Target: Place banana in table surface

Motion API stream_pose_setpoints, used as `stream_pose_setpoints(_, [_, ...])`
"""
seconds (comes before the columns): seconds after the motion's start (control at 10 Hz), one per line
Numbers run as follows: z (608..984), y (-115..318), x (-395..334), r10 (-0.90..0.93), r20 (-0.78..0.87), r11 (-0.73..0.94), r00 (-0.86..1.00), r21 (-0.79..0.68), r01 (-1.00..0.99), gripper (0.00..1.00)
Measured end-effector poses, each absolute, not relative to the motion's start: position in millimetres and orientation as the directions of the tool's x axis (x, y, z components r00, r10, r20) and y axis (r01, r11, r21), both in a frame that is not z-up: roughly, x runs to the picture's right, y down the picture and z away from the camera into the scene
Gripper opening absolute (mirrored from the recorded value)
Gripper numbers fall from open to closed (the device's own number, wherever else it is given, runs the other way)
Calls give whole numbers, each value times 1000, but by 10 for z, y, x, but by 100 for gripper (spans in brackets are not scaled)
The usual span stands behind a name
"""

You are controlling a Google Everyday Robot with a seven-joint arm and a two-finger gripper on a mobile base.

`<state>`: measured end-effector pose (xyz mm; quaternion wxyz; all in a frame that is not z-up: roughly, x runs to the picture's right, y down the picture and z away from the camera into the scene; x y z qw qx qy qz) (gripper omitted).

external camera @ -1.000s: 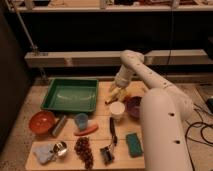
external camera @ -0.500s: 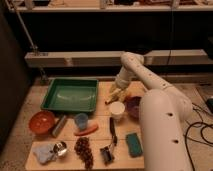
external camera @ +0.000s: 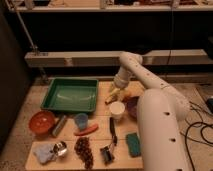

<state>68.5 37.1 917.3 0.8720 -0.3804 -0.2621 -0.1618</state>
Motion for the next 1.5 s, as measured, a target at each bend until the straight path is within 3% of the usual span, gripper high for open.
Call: stream_pose_setpoints(1.5, [9254, 544, 696, -45, 584, 618, 811, -622, 482, 64])
